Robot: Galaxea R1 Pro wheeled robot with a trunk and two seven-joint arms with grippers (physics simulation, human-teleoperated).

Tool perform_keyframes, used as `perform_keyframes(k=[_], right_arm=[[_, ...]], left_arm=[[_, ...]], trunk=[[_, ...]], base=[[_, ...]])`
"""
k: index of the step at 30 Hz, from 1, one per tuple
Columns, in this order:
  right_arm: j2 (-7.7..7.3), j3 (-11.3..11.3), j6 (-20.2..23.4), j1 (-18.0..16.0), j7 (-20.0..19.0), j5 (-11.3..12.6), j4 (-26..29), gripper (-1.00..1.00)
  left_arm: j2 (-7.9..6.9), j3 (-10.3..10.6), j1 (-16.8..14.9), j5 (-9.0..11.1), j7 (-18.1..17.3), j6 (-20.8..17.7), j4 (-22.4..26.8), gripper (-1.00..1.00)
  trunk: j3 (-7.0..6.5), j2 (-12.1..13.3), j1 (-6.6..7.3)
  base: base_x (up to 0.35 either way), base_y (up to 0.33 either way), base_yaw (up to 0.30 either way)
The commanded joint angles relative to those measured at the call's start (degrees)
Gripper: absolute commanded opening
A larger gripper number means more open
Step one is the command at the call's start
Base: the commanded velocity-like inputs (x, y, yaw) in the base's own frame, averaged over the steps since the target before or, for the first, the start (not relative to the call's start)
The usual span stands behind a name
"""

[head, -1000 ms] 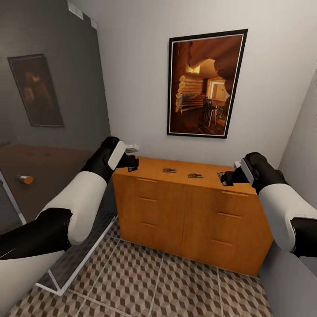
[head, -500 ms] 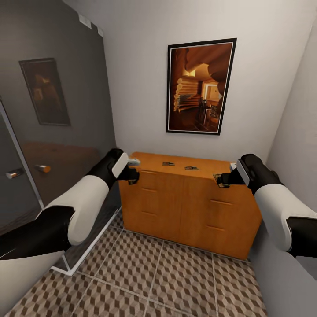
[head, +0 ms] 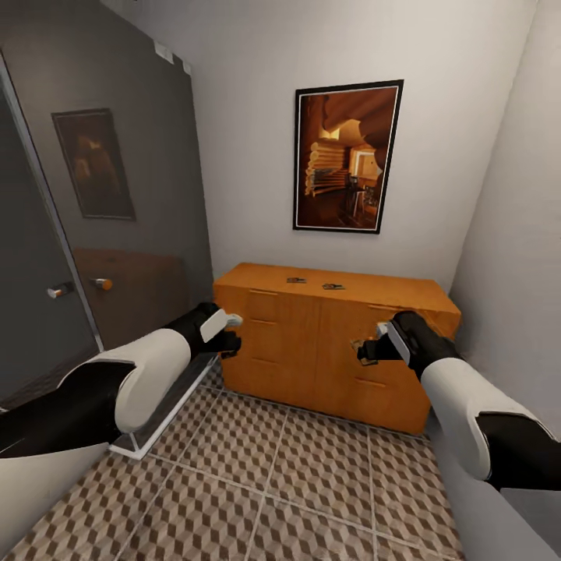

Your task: Take the four mousetraps from the cabinet in the bathroom and place them on the bathroom floor. Make sure all four end up on the same floor surface, and ensure that at least two of them are either under or directly next to the same bathroom sink.

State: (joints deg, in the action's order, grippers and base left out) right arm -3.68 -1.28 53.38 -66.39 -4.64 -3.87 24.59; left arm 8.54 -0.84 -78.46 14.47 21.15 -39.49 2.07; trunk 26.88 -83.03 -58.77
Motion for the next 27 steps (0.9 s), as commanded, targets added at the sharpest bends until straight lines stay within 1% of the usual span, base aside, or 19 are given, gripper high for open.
perform_keyframes(k=[1, 2, 4, 5, 8, 12, 14, 19, 24, 27], right_arm=[[0.38, -0.1, -0.3, 0.8, -0.2, -0.7, -0.1, -1.00], [0.98, -0.1, -1.1, 2.1, -0.1, -1.2, -0.4, -1.00], [1.48, -0.1, -2.3, 3.7, -0.1, -1.5, -0.7, -1.00], [1.57, -0.1, -2.8, 4.1, -0.1, -1.5, -0.8, -1.00], [2.04, -0.1, -5.3, 5.5, -0.2, -1.3, -1.5, -1.00], [2.38, -0.1, -6.2, 5.9, -0.2, -1.4, -3.8, -1.00], [2.48, -0.1, -6.4, 5.9, -0.1, -1.4, -4.8, -1.00], [2.59, -0.1, -7.3, 6.0, -0.1, -1.1, -5.6, -1.00], [3.01, -0.1, -8.0, 6.0, -0.1, -1.0, -5.8, -1.00], [3.74, -0.1, -8.2, 6.0, -0.1, -1.0, -5.9, -1.00]], left_arm=[[-0.21, -0.1, 0.1, 0.6, 0.6, 0.5, -0.3, -1.00], [-0.57, -0.1, 0.5, 0.6, 0.6, 1.3, -0.8, -1.00], [-0.97, -0.1, 1.7, 0.6, 0.6, 2.1, -1.3, -1.00], [-1.06, -0.1, 2.2, 0.6, 0.6, 2.3, -1.4, -1.00], [-1.33, -0.1, 5.1, 0.2, 0.6, 3.8, -1.7, -1.00], [-1.61, -0.1, 7.1, 0.5, 0.6, 6.5, -1.8, -1.00], [-2.14, -0.1, 7.7, 0.6, 0.6, 7.5, -1.8, -1.00], [-3.49, -0.1, 8.8, 0.7, 0.5, 8.4, -1.8, -1.00], [-3.84, -0.1, 10.4, 0.5, 0.5, 8.6, -1.8, -1.00], [-3.93, -0.1, 11.3, 0.6, 0.5, 8.7, -1.8, -1.00]], trunk=[[0.05, 0.0, 0.04], [0.05, 0.0, 0.04], [0.05, 0.0, 0.04], [0.05, 0.0, 0.04], [0.05, 0.0, 0.04], [0.05, 0.0, 0.04], [0.05, 0.0, 0.04], [0.05, 0.0, 0.04], [0.05, 0.0, 0.04], [0.05, 0.0, 0.04]], base=[[-0.345, 0.000, 0.000], [-0.345, 0.000, 0.000], [-0.345, 0.000, 0.000], [-0.345, 0.000, 0.000], [-0.341, 0.000, 0.042], [-0.219, 0.000, 0.215], [-0.096, 0.000, 0.266], [-0.036, 0.000, 0.287], [-0.008, 0.000, 0.297], [-0.002, 0.000, 0.299]])
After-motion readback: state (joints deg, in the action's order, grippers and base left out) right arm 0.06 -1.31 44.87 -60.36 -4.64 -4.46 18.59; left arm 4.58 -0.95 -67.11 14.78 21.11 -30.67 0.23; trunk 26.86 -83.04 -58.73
